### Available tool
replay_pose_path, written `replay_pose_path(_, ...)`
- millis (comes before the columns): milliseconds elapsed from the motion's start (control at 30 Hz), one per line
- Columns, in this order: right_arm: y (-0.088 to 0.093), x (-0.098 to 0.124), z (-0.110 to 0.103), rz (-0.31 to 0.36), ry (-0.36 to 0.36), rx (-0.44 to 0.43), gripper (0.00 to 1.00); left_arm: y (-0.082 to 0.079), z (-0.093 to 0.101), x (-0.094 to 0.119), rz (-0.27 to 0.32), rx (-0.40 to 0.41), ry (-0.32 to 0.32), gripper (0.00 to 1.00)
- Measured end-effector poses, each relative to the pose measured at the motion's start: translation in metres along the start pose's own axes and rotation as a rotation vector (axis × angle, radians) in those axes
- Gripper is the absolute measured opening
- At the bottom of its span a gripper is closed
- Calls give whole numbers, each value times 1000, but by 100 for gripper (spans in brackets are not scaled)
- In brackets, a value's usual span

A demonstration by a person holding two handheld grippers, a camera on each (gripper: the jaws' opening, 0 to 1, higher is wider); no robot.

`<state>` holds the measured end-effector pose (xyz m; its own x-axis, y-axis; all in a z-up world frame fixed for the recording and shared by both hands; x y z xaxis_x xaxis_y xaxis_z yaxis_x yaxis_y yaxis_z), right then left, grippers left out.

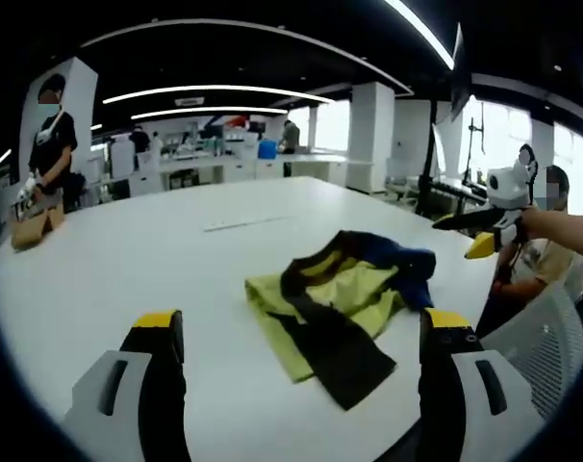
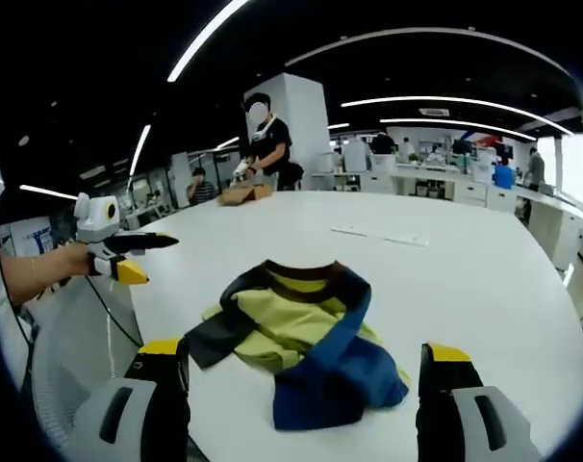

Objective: Fold the garment on the visible template until the final outline fits inside the template.

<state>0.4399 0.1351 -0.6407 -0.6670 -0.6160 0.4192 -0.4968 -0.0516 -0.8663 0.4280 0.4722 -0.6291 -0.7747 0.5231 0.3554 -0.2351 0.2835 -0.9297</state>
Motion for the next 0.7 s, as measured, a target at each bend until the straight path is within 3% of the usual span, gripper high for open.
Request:
replay_pose_path(400, 1, -2, -2, 2, 2, 4, 99, 1, 4, -1, -7, -6, 24, 96)
replay_pose_path(700, -1, 1, 2, 15, 28, 7, 89, 4, 2, -1, -16, -12, 26, 93)
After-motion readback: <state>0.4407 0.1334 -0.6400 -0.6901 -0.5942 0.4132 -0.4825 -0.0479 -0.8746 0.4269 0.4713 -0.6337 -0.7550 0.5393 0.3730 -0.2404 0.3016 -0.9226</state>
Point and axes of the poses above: the point that each gripper's makers call its tool centre point, and the gripper's own axes: x roughly backward along the fingers, z roughly to its right, y roughly out of its underside, the point moved 8 cm from there along x, roughly backward along the fingers, and after that the axes turned 9 degrees about -x, right-handed, at the moved point
